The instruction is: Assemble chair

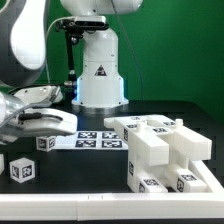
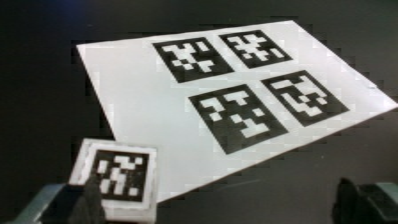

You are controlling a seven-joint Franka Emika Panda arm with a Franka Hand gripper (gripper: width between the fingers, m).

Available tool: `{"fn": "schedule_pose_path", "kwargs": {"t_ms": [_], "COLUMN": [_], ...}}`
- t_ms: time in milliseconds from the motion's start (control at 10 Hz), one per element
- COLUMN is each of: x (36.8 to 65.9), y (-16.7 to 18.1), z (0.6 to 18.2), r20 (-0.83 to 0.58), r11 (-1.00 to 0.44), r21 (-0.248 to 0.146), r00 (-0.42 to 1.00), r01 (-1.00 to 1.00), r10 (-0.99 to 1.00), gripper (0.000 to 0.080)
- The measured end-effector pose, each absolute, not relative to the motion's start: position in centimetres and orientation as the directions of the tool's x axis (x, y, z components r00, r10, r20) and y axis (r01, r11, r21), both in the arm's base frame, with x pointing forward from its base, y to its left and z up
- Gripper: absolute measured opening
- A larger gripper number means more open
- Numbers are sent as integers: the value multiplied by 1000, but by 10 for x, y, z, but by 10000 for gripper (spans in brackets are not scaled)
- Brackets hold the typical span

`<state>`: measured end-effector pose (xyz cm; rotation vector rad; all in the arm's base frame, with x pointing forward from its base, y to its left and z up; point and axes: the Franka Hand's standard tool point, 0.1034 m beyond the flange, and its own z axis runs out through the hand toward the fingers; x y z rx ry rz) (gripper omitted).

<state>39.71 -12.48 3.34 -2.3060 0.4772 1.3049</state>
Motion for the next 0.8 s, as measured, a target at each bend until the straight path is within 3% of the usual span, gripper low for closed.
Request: {"fn": "schedule_pose_path", "kwargs": {"t_ms": [500,800], "x": [397,390], "y": [-122,-165], "z": [35,61], "r20": [-861,-899], "r11": [-852,-900], "r21": [-242,-247], "r00": [507,433], "r01": [-465,-360], "r10": [-32,74], "gripper": [648,648]}}
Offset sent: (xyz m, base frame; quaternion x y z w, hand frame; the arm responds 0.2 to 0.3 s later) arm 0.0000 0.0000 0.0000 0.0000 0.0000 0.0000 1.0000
